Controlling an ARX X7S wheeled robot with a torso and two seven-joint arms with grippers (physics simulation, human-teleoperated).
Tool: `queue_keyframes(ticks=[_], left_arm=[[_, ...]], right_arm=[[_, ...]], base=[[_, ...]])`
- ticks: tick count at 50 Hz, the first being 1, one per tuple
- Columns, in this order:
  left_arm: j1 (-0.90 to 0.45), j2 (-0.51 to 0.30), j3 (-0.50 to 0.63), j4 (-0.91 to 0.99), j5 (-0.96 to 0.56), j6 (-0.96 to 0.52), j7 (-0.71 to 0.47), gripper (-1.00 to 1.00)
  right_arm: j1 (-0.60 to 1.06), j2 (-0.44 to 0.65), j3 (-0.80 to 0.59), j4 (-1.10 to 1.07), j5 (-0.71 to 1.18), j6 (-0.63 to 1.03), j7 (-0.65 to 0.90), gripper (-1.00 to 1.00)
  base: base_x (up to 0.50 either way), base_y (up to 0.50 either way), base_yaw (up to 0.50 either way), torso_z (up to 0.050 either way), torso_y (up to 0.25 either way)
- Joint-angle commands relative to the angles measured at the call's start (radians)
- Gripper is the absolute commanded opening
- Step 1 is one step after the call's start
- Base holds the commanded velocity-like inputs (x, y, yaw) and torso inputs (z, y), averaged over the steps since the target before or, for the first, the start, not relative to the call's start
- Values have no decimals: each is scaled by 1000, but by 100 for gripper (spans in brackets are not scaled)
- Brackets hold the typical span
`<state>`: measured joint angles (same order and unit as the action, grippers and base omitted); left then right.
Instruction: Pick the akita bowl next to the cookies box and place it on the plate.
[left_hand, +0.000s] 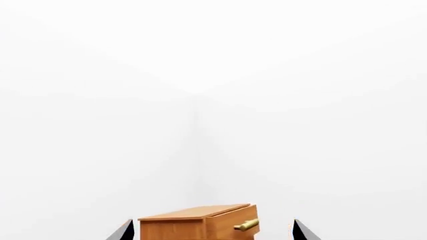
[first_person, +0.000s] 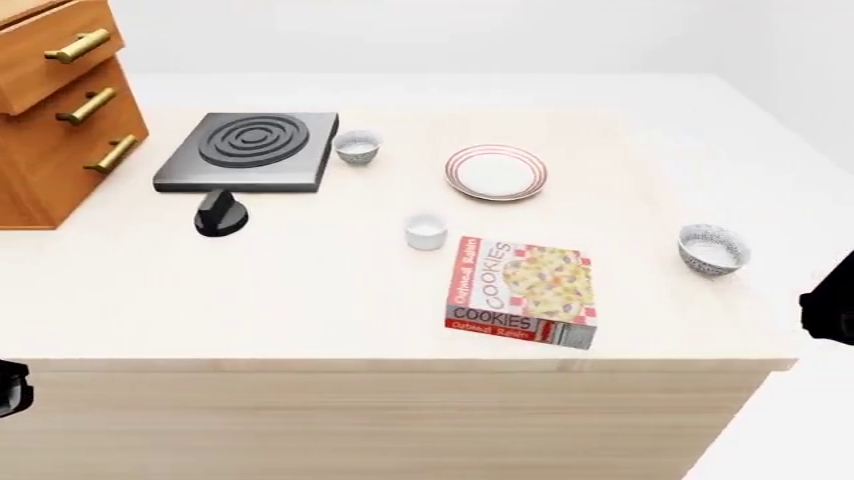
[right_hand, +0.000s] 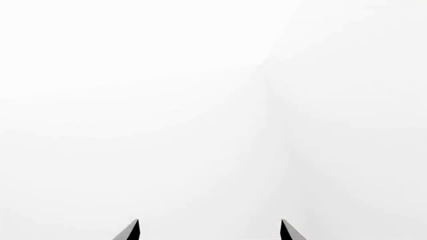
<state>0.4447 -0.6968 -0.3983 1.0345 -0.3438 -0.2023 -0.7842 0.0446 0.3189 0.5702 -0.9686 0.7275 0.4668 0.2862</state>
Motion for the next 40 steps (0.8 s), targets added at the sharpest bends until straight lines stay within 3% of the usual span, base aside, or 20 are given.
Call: queue_keyframes(ticks=[1, 15, 32, 40], left_arm=[[20, -32, 8, 2, -6, 11, -40, 100], [28, -64, 15, 2, -16, 13, -75, 100], [41, -92, 22, -5, -23, 28, -104, 100], [45, -100, 34, -12, -13, 36, -114, 100]], right_arm=[[-5, 5, -12, 6, -4, -9, 1, 100], [-6, 15, -25, 5, -8, -12, 12, 100], [-21, 17, -36, 13, -26, -42, 5, 100], [-33, 16, -44, 12, -48, -91, -36, 100]], base=[[0, -500, 0, 0, 0], [0, -488, 0, 0, 0], [8, 0, 0, 0, 0], [455, 0, 0, 0, 0]])
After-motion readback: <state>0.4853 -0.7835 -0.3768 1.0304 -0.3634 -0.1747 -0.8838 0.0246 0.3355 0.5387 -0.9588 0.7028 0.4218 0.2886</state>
